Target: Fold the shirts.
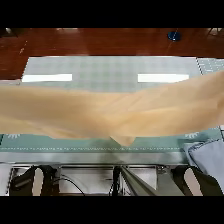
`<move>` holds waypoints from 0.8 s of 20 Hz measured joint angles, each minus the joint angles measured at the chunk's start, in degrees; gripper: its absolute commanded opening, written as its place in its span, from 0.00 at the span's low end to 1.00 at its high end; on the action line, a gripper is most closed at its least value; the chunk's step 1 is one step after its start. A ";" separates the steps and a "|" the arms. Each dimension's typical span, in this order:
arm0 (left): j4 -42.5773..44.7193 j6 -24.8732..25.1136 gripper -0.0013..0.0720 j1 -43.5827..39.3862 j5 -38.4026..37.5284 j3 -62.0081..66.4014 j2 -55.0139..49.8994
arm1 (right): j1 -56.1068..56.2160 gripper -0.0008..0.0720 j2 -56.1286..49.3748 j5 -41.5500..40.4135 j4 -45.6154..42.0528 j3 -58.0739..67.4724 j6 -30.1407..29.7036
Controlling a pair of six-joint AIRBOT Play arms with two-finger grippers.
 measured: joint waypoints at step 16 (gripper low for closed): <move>-3.28 0.20 0.04 0.09 9.75 -40.28 0.92 | 1.11 0.05 -17.84 -5.03 5.73 -25.57 0.52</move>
